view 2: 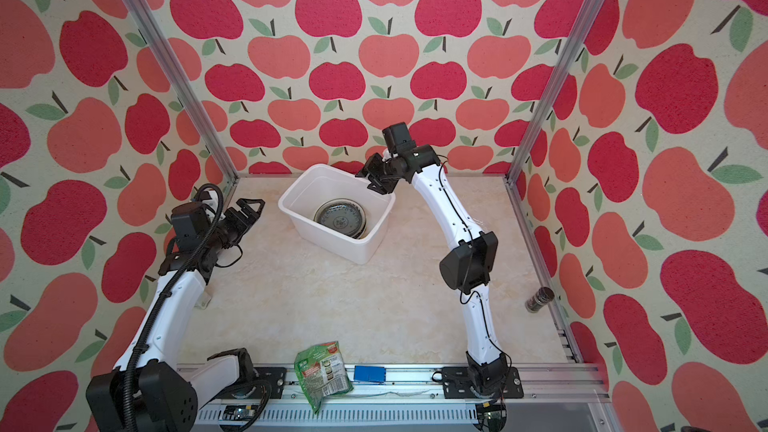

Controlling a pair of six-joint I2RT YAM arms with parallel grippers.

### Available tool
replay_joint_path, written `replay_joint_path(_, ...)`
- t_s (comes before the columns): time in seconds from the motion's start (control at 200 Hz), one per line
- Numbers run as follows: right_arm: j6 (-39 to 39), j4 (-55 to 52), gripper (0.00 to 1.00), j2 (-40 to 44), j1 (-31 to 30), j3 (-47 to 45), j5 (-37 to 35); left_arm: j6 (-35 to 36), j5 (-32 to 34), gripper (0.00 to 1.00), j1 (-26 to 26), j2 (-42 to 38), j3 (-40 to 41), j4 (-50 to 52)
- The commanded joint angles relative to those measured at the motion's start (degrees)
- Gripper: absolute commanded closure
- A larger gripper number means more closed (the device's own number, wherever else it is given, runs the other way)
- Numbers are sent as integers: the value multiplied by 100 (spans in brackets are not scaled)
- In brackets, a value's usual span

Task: Place the plates into the plastic bin on the countertop
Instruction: Pick up the plate from the top-right of the table.

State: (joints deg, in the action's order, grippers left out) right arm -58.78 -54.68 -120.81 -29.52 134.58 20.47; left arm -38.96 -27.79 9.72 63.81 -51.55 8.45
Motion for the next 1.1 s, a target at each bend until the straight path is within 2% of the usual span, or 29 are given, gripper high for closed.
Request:
replay_joint_path(0.0,358,987,44,1384,649,-1690,-382,381,112,1,-289,-26,-134,74)
replay_joint_path(0.1,-51,2153,50,2555,1356,-3960,-205,452,340,1,-637,-85,81,-168)
replay_joint_path(0.175,10,2391,52,3202,1810,-5136,-383,476,547,1,-931,-106,240,-475)
replay_joint_path(0.32,442,2270,52,3902,2284,-6288,-792,499,746,1,-1401,45,314,-849)
replay_joint_path(0.51,160,2716,52,4454,2817,-7751,-920,592,800,1,-1780,50,264,-783)
replay_joint_path(0.6,332,2670,52,4510,3125,-8046,-1217,598,785,1,-1812,-9,341,-799)
replay_joint_path(0.765,664,2471,52,4230,3844,-8064,-1319,690,766,1,-1807,-79,397,-681)
replay_joint_path(0.916,1070,2330,52,3971,4124,-7843,-1726,711,785,1,-1765,-123,550,-827)
replay_joint_path(1.096,1054,2766,52,3389,4279,-7816,-1503,559,583,1,-1616,-58,747,-1136)
